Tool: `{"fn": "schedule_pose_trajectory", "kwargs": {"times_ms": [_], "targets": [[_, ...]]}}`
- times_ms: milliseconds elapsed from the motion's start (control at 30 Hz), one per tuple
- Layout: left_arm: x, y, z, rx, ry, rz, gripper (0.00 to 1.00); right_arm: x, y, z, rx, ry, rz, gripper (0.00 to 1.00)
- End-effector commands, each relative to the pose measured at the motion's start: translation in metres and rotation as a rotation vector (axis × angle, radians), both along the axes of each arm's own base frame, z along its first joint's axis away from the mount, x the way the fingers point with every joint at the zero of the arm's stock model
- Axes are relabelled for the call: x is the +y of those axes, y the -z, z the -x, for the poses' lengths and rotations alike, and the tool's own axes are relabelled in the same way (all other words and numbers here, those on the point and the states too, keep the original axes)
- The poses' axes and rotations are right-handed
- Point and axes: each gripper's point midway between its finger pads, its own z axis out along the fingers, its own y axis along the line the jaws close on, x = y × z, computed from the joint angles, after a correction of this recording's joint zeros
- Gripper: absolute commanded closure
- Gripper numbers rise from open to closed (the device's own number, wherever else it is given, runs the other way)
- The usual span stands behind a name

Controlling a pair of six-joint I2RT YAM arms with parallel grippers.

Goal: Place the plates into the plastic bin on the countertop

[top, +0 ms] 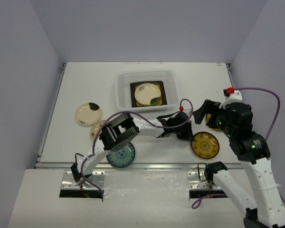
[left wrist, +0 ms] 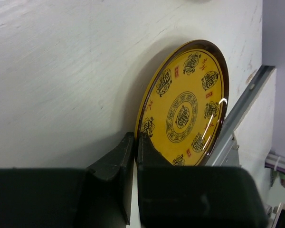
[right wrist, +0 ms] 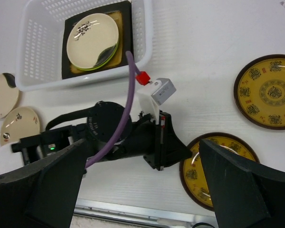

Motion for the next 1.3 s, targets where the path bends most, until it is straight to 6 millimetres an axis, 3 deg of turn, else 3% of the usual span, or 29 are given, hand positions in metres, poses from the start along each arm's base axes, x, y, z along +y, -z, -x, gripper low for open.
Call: {"fn": "schedule_pose_trajectory", "kwargs": {"times_ms": [0,67,100,167,300,367,467,533,633,767,1033,1133,1267], "targets": [[0.045,-0.091,-0.039,-0.183,-0.071,-0.02,1.0,-0.005,0.003,-0.017,-0.016,0.06,0.003,0.01],[0.067,-0.13,-0.053,-0.228,-0.11,-0.004,1.0,-0.014,0.007,-0.022,-0.004,0.12,0.022,0.01],[0.086,-0.154,-0.069,-0.255,-0.155,0.011,1.0,-0.022,0.012,-0.026,0.011,0.172,0.038,0.01],[0.125,-0.182,-0.101,-0.274,-0.23,0.024,1.0,-0.03,0.018,-0.031,0.036,0.23,0.057,0.01],[0.192,-0.221,-0.138,-0.314,-0.353,0.03,1.0,-0.033,0.019,-0.043,0.052,0.283,0.043,0.01],[0.24,-0.224,-0.166,-0.321,-0.461,-0.01,1.0,-0.034,0.019,-0.053,0.044,0.302,0.041,0.01],[0.293,-0.222,-0.197,-0.318,-0.578,-0.045,1.0,-0.039,0.025,-0.064,0.077,0.325,0.035,0.01],[0.332,-0.21,-0.221,-0.29,-0.642,-0.062,1.0,-0.046,0.044,-0.074,0.133,0.35,0.031,0.01],[0.355,-0.191,-0.24,-0.253,-0.674,-0.091,1.0,-0.056,0.071,-0.08,0.213,0.378,0.001,0.01],[0.366,-0.167,-0.257,-0.211,-0.677,-0.114,1.0,-0.075,0.098,-0.077,0.274,0.425,-0.055,0.01],[0.348,-0.128,-0.261,-0.132,-0.623,-0.092,1.0,-0.081,0.107,-0.075,0.287,0.417,-0.059,0.01],[0.334,-0.126,-0.256,-0.136,-0.598,-0.096,0.87,-0.086,0.11,-0.075,0.297,0.436,-0.049,0.01],[0.318,-0.121,-0.25,-0.135,-0.567,-0.105,0.61,-0.089,0.12,-0.076,0.326,0.453,-0.064,0.01]]}}
